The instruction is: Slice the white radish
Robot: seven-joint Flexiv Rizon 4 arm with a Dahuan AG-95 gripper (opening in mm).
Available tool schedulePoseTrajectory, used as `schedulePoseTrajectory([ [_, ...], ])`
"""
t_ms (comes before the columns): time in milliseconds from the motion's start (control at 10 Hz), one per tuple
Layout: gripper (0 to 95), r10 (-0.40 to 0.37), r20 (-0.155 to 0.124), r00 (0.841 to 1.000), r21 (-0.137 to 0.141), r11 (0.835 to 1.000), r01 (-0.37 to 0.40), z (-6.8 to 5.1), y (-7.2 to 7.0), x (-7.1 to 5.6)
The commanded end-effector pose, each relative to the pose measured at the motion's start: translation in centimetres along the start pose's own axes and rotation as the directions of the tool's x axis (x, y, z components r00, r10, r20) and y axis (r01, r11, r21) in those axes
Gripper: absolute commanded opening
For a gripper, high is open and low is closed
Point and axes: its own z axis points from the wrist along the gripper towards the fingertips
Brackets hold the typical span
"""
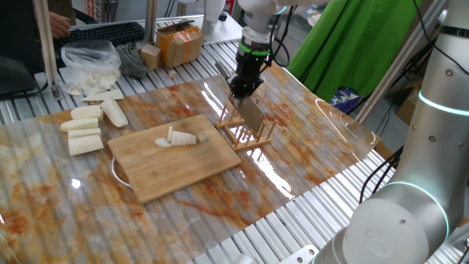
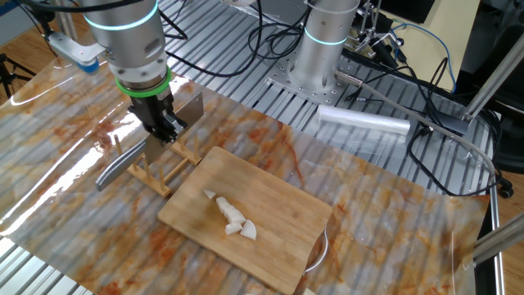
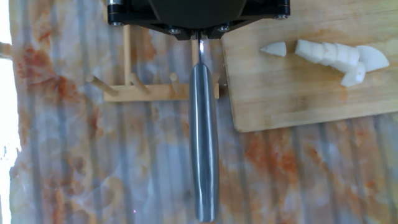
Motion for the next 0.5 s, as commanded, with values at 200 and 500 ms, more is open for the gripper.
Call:
schedulePoseTrajectory([
  [200,0.0,0.000,-0.003,1.000,0.001,1.000,0.000,0.9,0.4,-0.5],
  [500,0.0,-0.014,0.007,1.000,0.000,1.000,0.014,2.2,0.0,-1.2],
])
